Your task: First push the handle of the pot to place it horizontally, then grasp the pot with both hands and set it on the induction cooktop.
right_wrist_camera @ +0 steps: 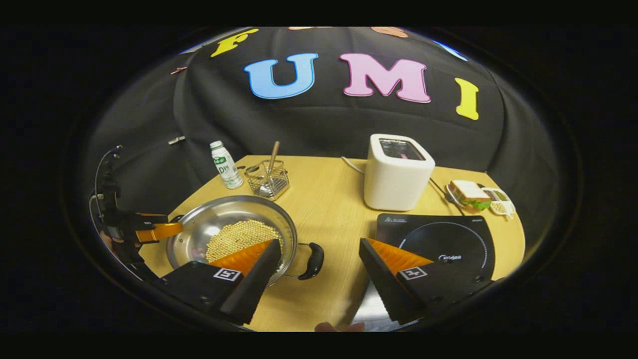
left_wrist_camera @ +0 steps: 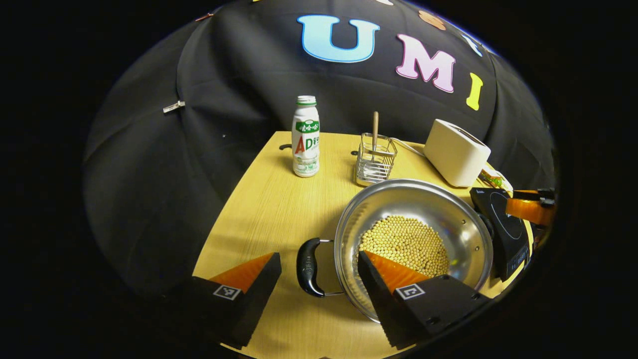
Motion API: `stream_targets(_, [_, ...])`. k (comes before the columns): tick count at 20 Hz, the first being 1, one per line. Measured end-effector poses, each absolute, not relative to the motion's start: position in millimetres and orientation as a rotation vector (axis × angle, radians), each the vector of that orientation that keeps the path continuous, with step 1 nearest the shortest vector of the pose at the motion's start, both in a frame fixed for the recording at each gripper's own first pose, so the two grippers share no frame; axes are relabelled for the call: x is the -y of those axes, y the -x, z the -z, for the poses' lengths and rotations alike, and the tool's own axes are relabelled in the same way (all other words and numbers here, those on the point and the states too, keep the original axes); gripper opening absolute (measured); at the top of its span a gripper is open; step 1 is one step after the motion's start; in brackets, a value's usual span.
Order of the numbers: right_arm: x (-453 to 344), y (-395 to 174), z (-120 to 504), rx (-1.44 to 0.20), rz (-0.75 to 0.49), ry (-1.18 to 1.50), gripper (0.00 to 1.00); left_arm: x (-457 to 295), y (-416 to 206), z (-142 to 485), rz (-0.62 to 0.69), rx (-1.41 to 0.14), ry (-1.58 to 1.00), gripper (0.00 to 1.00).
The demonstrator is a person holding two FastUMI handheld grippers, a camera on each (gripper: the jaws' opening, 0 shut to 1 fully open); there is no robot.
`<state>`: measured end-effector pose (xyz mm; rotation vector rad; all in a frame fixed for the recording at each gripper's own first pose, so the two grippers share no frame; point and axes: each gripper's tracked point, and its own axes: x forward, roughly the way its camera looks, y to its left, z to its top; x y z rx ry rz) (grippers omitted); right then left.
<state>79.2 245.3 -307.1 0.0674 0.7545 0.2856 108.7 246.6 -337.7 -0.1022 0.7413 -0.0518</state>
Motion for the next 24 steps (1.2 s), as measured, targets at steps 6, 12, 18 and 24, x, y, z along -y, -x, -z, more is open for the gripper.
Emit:
stream_targets(6, [-270, -84, 363, -0.868, -0.29, -0.085, 0.99, -244, -117, 358, 0.082, -0.773, 0.102, 0.87])
stream_targets(12, [-277, -82, 396, -0.942, -0.277, -0.048, 0.95, -239, -122, 373, 0.104, -0.798, 0.065, 0.77])
stream_targets(18, [-283, -80, 414, -1.016, -0.258, -0.067, 0.76, -237, -124, 378, 0.125, -0.811, 0.059, 0.71])
stream_targets(24, [-284, -80, 414, -1.032, -0.239, -0.097, 0.68, -239, -124, 379, 0.106, -0.805, 0.073, 0.66])
